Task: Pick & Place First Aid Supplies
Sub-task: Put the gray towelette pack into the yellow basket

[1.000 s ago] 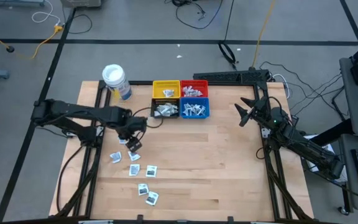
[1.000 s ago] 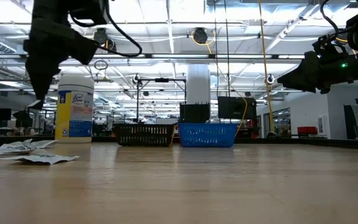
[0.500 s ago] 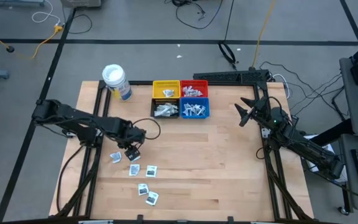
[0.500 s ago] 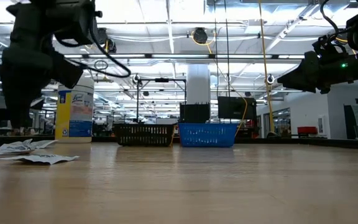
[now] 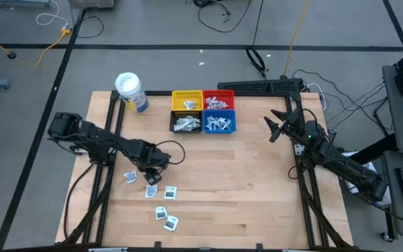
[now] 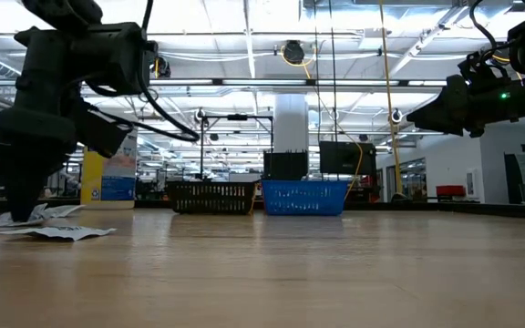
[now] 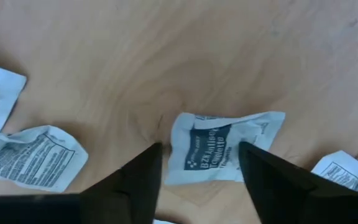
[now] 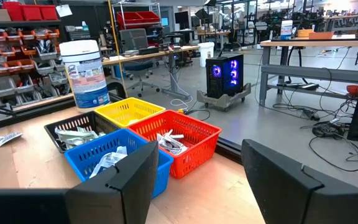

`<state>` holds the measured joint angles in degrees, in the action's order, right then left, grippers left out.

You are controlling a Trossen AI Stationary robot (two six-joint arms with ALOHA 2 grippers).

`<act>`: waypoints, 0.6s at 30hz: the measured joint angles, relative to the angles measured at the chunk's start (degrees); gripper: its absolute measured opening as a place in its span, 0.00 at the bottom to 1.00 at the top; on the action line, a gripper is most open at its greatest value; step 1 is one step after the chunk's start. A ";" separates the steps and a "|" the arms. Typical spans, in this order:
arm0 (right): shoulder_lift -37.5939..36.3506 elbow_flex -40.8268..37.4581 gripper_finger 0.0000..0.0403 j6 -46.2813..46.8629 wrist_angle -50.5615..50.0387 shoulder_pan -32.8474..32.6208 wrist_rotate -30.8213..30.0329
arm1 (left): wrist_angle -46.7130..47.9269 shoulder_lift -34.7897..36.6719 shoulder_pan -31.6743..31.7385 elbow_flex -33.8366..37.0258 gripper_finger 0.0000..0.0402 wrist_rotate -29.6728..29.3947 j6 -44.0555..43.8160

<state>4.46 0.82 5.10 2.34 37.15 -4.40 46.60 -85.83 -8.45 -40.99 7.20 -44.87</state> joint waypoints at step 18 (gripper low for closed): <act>-0.01 0.01 0.57 0.00 0.01 0.02 0.00 | -2.64 -0.02 0.58 0.08 0.02 1.80 2.51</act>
<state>4.46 0.83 5.10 2.35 37.17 -4.40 43.96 -85.85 -7.87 -40.91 9.00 -42.35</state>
